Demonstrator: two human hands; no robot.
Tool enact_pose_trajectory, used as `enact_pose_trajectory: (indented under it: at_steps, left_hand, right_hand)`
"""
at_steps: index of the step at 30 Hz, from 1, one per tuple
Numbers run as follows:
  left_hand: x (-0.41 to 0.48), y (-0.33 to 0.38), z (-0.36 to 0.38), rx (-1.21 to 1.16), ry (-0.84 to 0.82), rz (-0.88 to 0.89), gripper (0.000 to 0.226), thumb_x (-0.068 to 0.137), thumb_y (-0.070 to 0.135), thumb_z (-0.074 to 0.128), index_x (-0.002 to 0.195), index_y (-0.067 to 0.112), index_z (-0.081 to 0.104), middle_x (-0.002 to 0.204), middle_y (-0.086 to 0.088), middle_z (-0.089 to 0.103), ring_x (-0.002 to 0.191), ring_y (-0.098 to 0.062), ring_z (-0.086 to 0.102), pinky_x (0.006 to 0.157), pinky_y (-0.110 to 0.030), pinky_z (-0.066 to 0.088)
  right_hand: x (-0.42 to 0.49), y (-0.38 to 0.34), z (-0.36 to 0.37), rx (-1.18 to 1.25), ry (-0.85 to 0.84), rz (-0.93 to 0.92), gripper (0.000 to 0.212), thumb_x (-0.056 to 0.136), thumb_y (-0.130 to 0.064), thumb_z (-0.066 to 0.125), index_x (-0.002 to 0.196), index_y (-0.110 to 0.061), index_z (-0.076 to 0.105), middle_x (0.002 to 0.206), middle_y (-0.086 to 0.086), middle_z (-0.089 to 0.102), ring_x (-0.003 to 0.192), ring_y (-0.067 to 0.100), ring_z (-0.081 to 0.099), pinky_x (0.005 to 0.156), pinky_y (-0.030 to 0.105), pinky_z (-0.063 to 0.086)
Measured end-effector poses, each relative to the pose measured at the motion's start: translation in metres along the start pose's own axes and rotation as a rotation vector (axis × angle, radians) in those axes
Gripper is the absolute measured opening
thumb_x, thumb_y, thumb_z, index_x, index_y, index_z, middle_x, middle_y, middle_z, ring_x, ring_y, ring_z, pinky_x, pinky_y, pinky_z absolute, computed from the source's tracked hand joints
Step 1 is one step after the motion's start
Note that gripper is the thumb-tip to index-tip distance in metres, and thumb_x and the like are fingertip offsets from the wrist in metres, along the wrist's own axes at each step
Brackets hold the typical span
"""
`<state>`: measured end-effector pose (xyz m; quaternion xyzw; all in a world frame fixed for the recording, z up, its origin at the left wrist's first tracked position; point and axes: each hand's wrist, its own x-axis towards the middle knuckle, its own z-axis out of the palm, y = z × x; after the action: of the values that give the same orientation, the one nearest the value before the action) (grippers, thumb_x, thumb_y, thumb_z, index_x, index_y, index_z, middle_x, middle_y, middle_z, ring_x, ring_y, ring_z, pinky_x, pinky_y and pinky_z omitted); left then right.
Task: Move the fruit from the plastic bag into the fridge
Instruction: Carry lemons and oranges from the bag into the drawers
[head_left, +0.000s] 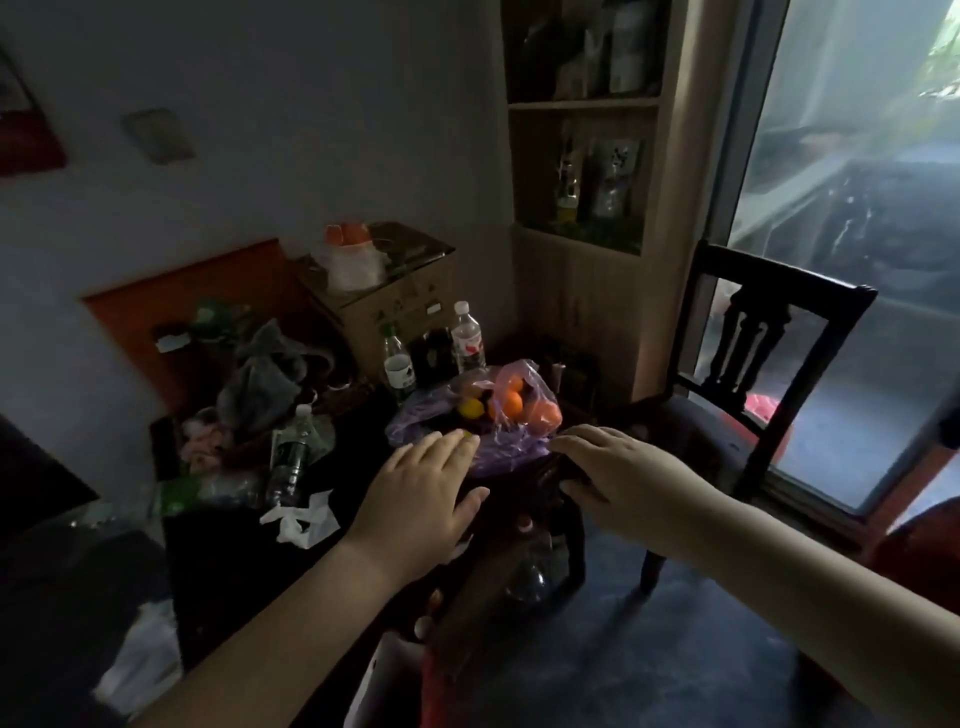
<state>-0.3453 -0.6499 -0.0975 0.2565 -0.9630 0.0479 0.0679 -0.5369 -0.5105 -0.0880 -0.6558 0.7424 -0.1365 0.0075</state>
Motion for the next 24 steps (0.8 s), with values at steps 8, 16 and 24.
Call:
enact_pose_trajectory:
  at_steps: [8,16,24]
  left_hand:
    - [0.027,-0.035,0.029,-0.043,-0.046,-0.05,0.072,0.088,0.057,0.012,0.143,0.018,0.036,0.146,-0.002,0.041,0.137,-0.019,0.035,0.111,-0.035,0.026]
    - [0.113,-0.095,0.084,-0.132,-0.09,-0.008,0.056,0.093,0.047,0.032,0.138,0.015,0.045,0.139,-0.004,0.05,0.129,-0.021,0.045,0.107,-0.036,0.033]
    - [0.213,-0.155,0.15,-0.271,-0.194,0.142,0.053,0.098,0.034,0.041,0.146,0.017,0.029,0.152,0.0,0.03,0.139,-0.015,0.025,0.111,-0.023,0.014]
  right_hand:
    - [0.078,0.015,0.053,0.057,-0.074,-0.109,0.049,0.096,-0.032,0.042,0.144,-0.026,0.032,0.148,-0.007,0.037,0.135,0.013,0.036,0.108,0.03,0.036]
    - [0.176,0.049,0.108,0.088,-0.198,-0.02,0.054,0.096,-0.028,0.045,0.147,-0.022,0.028,0.153,-0.005,0.028,0.14,0.013,0.026,0.113,0.033,0.029]
    - [0.275,0.107,0.162,0.009,-0.308,0.034,0.055,0.091,-0.016,0.05,0.144,-0.012,0.034,0.147,0.004,0.037,0.134,0.023,0.038,0.107,0.035,0.036]
